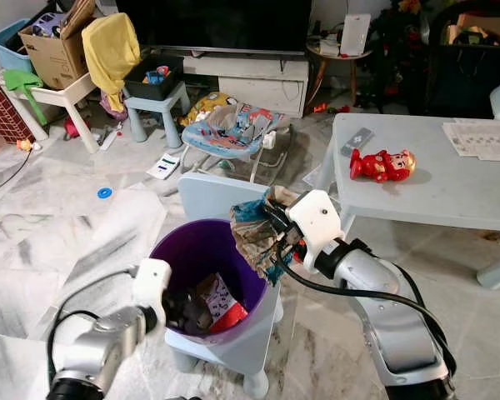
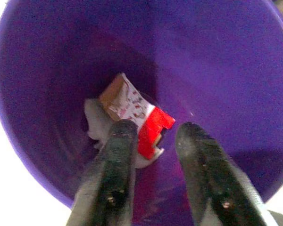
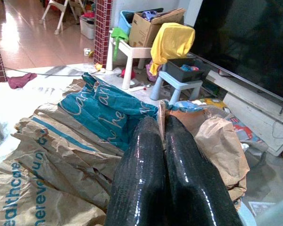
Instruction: Picking trash to rubbish bin
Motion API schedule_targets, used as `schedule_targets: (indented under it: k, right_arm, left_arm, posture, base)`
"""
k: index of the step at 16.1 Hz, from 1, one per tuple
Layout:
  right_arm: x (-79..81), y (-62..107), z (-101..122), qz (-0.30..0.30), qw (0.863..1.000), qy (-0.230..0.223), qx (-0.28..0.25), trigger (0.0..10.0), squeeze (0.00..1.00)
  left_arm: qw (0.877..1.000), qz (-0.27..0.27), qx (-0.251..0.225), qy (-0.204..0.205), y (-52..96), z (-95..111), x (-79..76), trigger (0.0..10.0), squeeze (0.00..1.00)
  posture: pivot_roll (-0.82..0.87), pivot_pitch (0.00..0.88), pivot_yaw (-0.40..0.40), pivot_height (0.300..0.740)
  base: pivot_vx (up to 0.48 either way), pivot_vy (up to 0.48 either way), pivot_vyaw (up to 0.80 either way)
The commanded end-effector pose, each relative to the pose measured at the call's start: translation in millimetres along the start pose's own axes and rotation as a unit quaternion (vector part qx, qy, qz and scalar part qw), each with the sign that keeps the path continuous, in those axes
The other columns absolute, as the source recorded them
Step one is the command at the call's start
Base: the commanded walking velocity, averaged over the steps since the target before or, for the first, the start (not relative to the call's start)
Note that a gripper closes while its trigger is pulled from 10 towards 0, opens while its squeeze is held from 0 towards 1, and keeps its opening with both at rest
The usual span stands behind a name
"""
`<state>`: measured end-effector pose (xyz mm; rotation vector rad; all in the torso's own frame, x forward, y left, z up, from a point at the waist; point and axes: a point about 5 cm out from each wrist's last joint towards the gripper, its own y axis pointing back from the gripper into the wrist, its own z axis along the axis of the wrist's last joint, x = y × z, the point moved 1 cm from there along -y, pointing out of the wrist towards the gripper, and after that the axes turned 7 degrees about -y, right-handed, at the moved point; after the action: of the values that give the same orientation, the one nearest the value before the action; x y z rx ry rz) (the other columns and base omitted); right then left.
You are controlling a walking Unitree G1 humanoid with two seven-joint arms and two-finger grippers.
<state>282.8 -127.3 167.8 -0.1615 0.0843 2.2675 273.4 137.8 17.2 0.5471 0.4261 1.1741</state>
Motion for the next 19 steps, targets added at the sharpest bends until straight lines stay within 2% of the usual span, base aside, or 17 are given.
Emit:
schedule_targets:
  k: [1,2,3,4,5,6,9,11,12,14,19]
  right_arm:
    - [0.8,-3.0,-1,0.004,1.0,0.004,-0.001,0.0,0.0]
    - [2.3,-7.9,-2,0.006,1.0,0.001,-0.005,0.0,0.0]
    - [2.6,-9.1,-2,0.007,1.0,0.0,-0.006,0.0,0.0]
    - [3.8,-13.3,-3,0.008,1.0,-0.006,-0.012,0.0,0.0]
    - [4.0,-14.3,-3,0.008,1.0,-0.008,-0.013,0.0,0.0]
    - [7.5,-22.5,-8,0.017,1.0,-0.013,-0.012,0.0,0.0]
    - [15.9,-38.7,-30,0.04,0.999,-0.027,0.018,0.0,0.0]
    - [19.8,-44.7,-46,0.05,0.997,-0.029,0.044,0.0,0.0]
    - [23.5,-49.9,-60,0.059,0.996,-0.029,0.068,0.0,0.0]
    - [28.4,-54.8,-72,0.07,0.994,-0.026,0.085,0.0,0.0]
    - [47.2,-68.9,-97,0.092,0.987,-0.04,0.123,0.0,0.0]
  left_arm:
    - [0.998,0.054,-0.023,-0.031,10.2,6,15.1,10.0,1.0]
    - [0.994,0.089,-0.049,-0.029,23.8,15,27.0,10.0,1.0]
    - [0.994,0.092,-0.056,-0.028,26.7,17,28.6,10.0,1.0]
    - [0.99,0.101,-0.091,-0.033,36.5,25,31.1,10.0,1.0]
    - [0.989,0.105,-0.098,-0.034,39.0,26,31.7,10.0,1.0]
    - [0.981,0.119,-0.148,-0.047,56.9,33,33.6,10.0,1.0]
    - [0.976,0.136,-0.161,-0.049,79.8,20,32.8,10.0,1.0]
    - [0.972,0.144,-0.181,-0.049,89.9,17,29.8,10.0,1.0]
    - [0.97,0.132,-0.194,-0.06,98.2,11,22.2,10.0,1.0]
    - [0.967,0.142,-0.195,-0.078,103.1,6,23.8,10.0,1.0]
    - [0.965,0.142,-0.199,-0.09,103.5,3,24.2,10.0,1.0]
  posture:
    - [-0.03,0.093,-0.007,0.74]
    - [-0.01,0.094,-0.008,0.74]
    - [-0.01,0.094,-0.008,0.74]
    - [0.03,0.096,-0.012,0.74]
    - [0.03,0.096,-0.012,0.74]
    - [0.06,0.098,-0.018,0.74]
    - [0.1,0.095,-0.03,0.74]
    - [0.12,0.092,-0.034,0.74]
    - [0.13,0.092,-0.038,0.74]
    - [0.14,0.092,-0.038,0.74]
    - [0.14,0.094,-0.029,0.74]
  base:
    - [0.0,0.0,0.0]
    - [0.0,0.0,0.0]
    - [0.0,0.0,0.0]
    - [0.0,0.0,0.0]
    - [0.0,0.0,0.0]
    - [0.0,0.0,0.0]
    - [0.0,0.0,0.0]
    - [0.0,0.0,0.0]
    - [0.0,0.0,0.0]
    - [0.0,0.0,0.0]
    - [0.0,0.0,0.0]
